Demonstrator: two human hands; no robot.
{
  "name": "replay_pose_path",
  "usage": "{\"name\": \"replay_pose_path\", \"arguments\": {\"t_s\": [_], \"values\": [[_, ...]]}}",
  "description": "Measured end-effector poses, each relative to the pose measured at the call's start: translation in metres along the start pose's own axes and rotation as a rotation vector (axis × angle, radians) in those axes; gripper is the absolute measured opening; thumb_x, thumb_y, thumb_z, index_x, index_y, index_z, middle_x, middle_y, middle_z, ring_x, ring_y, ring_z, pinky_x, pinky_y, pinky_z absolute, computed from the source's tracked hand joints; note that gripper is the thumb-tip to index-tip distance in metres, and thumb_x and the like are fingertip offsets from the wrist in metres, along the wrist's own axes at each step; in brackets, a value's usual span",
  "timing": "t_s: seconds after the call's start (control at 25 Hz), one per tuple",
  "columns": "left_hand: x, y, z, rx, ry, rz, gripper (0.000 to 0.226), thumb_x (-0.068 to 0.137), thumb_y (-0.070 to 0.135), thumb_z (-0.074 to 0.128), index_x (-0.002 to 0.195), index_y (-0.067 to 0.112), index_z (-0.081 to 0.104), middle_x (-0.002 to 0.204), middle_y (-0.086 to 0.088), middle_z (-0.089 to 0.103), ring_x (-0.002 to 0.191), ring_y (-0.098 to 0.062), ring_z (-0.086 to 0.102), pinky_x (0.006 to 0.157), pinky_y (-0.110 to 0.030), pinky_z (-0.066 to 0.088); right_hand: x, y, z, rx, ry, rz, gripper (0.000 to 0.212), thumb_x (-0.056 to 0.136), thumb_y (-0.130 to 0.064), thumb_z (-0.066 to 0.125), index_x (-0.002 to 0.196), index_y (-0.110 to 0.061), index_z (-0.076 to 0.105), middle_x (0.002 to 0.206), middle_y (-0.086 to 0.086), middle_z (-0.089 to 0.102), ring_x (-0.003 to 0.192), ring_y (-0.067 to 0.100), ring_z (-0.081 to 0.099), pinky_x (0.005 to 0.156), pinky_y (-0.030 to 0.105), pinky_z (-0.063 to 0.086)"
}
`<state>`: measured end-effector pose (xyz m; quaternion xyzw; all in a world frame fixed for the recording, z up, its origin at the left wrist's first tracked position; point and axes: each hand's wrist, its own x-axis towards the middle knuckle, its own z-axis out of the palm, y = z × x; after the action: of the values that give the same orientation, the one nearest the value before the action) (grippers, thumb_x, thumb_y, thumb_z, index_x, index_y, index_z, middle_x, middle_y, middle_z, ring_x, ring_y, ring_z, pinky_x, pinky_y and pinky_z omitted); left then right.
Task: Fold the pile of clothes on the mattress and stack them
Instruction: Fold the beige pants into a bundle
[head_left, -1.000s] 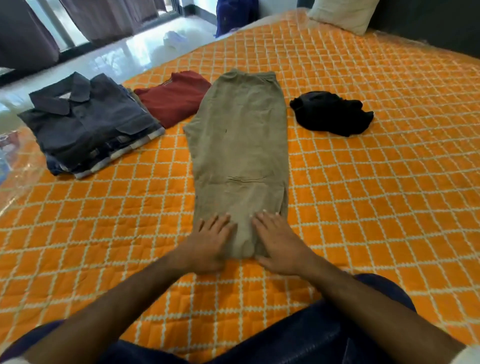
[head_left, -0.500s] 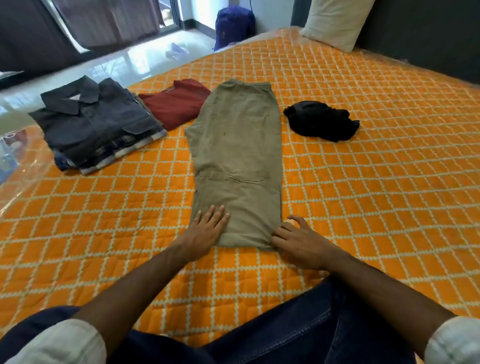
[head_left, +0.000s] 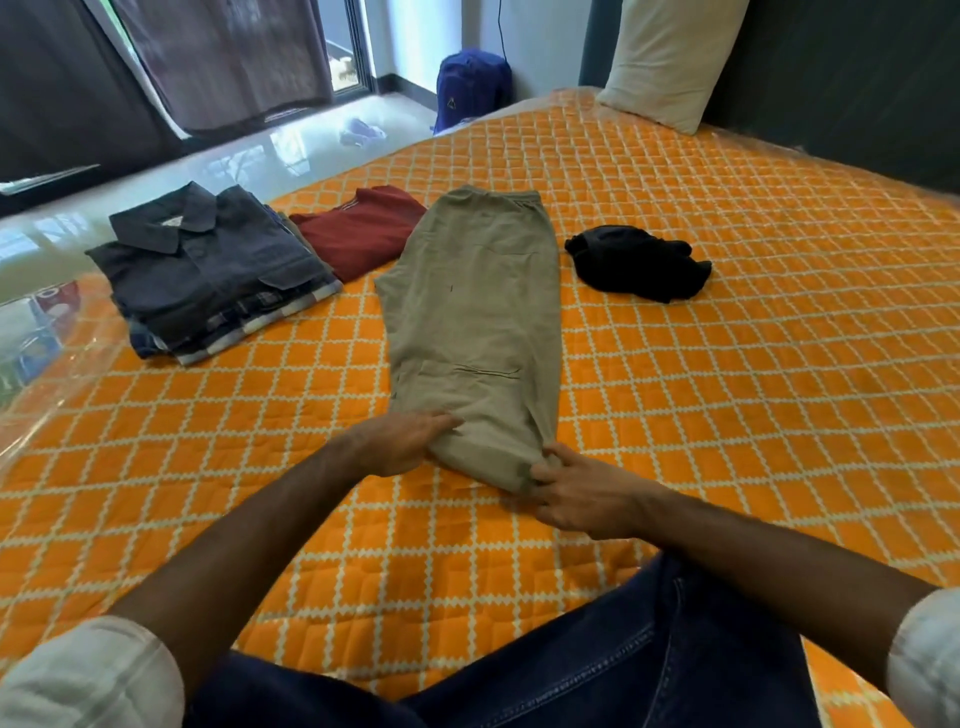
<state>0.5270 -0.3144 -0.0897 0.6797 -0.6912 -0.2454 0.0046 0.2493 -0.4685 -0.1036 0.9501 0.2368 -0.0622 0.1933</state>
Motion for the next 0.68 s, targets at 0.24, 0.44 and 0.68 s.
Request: {"name": "replay_pose_path", "arguments": {"t_s": [0.24, 0.44, 0.68], "values": [[-0.004, 0.018, 0.020, -0.059, 0.013, -0.062, 0.067, 0.087, 0.018, 0.039, 0.152, 0.003, 0.036, 0.156, -0.018, 0.037, 0.145, -0.030, 0.036, 0.118, -0.038, 0.029, 0.031, -0.025, -0.001, 0.309, -0.009, 0.784, 0.067, 0.080, -0.057, 0.053, 0.128, -0.011, 0.056, 0.131, 0.014, 0.056, 0.119, 0.032, 0.052, 0.103, 0.048, 0.040], [-0.017, 0.026, 0.014, 0.001, -0.032, -0.120, 0.068, 0.093, 0.002, 0.043, 0.158, 0.009, 0.023, 0.165, -0.012, 0.019, 0.152, -0.028, 0.019, 0.122, -0.042, 0.017, 0.056, -0.032, 0.018, 0.327, -0.192, 0.844, 0.065, 0.090, -0.023, 0.022, 0.142, 0.003, 0.050, 0.139, 0.028, 0.056, 0.130, 0.040, 0.055, 0.118, 0.056, 0.029], [-0.056, 0.070, 0.035, -0.025, -0.340, -0.070, 0.077, 0.093, -0.006, 0.041, 0.160, 0.010, 0.009, 0.167, -0.015, 0.009, 0.153, -0.030, 0.013, 0.121, -0.042, 0.019, 0.006, -0.028, -0.046, 0.570, -0.331, 0.592, 0.037, 0.094, -0.011, 0.045, 0.128, -0.015, 0.059, 0.124, 0.011, 0.065, 0.114, 0.032, 0.062, 0.100, 0.042, 0.049]]}}
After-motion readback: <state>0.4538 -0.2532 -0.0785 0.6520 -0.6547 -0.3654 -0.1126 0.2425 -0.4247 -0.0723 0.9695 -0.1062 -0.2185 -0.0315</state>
